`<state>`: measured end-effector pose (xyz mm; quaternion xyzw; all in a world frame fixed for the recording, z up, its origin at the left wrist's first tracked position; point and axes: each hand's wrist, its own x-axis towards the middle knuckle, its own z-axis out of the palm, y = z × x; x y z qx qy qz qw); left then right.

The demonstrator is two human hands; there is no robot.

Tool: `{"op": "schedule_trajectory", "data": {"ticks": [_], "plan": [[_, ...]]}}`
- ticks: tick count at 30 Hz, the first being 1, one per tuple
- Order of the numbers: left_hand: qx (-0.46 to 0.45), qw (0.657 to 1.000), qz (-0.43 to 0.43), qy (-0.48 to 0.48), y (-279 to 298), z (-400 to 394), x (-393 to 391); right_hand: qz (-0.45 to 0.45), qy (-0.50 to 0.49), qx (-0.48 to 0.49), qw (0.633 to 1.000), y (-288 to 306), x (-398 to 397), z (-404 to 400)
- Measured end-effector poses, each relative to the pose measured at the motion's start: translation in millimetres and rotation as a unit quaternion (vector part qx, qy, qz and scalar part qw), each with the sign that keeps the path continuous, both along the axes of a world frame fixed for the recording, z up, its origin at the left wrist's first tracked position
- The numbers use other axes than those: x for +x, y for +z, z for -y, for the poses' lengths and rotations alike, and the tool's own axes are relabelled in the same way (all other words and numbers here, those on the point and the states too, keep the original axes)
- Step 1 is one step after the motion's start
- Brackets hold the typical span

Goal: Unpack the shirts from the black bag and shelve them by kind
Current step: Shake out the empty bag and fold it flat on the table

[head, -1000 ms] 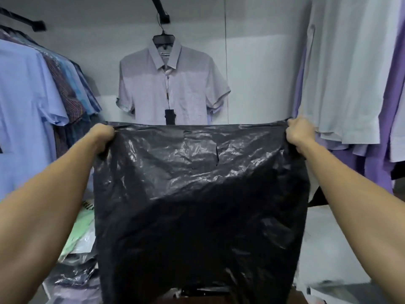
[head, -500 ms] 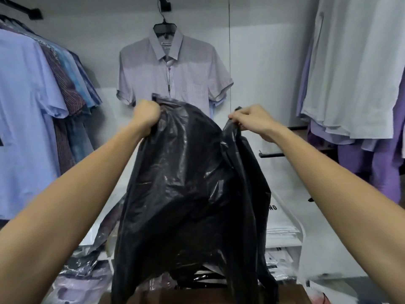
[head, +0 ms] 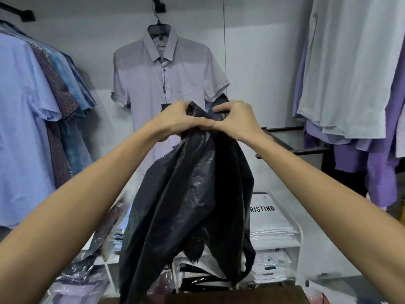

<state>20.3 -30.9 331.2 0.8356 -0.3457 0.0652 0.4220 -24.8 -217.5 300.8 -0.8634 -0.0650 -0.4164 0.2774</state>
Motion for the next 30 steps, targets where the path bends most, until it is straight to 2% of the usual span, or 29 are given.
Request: {"op": "schedule_trajectory", "data": {"ticks": [2,4,7,10,13,15,17,19,22,25,27,30], "plan": [[-0.050,0.993,0.045,0.102,-4.5,-1.7,11.7,0.019,-0.025,-0.023,0.999,-4.9,0.8,2.4],[-0.092,0.978,0.075,0.174,-6.9,-4.7,23.3,0.011,0.007,-0.012,1.000,-10.3,-2.1,0.1],[-0.080,0.989,-0.031,0.118,-12.8,4.3,21.8,-0.068,0.090,0.009,0.994,-17.4,-6.4,-11.4],[-0.023,0.987,-0.160,0.003,-12.1,14.6,3.3,-0.067,0.049,-0.077,0.993,-22.3,-1.6,-17.1],[-0.004,0.978,-0.202,-0.052,-7.9,8.0,1.0,-0.072,0.041,-0.063,0.995,-24.4,4.2,-6.3],[-0.029,0.987,-0.156,-0.034,-13.0,4.9,4.6,-0.089,0.073,-0.019,0.993,-26.3,7.7,5.1],[-0.049,0.998,-0.036,0.007,-22.4,-0.8,15.6,-0.094,0.100,0.039,0.990,-29.2,9.3,17.3],[-0.017,1.000,0.026,0.003,-32.3,-15.7,33.7,-0.090,0.131,0.102,0.982,-32.5,6.3,30.6],[0.097,0.993,0.050,-0.033,-48.5,-44.0,54.7,-0.078,0.199,0.179,0.960,-36.5,-2.9,51.1],[0.143,0.987,0.058,-0.044,-63.3,-53.7,64.3,-0.066,0.249,0.236,0.937,-38.4,-11.4,63.1],[0.155,0.985,0.065,-0.042,-69.3,-52.2,64.4,-0.063,0.275,0.256,0.924,-39.0,-15.7,67.3],[0.111,0.989,0.061,-0.073,-71.8,-44.4,56.7,-0.085,0.321,0.283,0.900,-40.9,-19.6,67.7]]}}
